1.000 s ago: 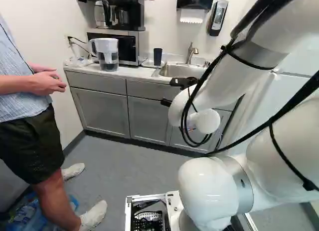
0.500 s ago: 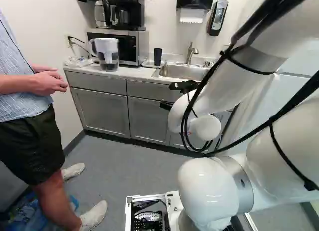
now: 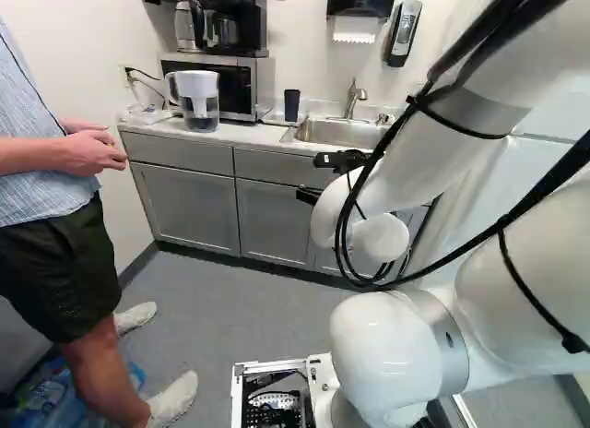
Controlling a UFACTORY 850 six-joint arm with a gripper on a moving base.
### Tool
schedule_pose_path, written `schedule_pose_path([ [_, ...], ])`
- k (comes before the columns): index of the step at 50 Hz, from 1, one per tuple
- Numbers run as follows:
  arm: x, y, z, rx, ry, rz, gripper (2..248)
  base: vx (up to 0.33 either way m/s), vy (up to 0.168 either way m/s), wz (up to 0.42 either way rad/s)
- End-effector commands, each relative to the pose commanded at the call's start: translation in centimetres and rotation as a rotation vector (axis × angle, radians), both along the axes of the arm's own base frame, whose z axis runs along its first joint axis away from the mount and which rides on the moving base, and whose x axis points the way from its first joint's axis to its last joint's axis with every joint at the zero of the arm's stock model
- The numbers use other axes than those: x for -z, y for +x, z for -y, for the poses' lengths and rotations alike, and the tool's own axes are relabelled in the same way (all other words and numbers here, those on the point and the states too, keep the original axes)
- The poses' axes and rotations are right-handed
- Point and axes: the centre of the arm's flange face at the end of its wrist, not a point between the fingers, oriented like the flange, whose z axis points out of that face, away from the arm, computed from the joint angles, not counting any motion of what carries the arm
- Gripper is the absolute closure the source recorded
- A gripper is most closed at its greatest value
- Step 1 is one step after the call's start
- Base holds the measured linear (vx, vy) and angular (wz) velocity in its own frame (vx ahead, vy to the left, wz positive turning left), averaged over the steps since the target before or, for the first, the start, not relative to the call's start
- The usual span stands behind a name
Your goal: Rinse the cup and place it in the tray
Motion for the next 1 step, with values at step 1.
schedule_pose_path([
  [1, 0.00, 0.00, 0.00, 0.000, 0.000, 0.000, 3, 0.000, 0.000, 0.000],
])
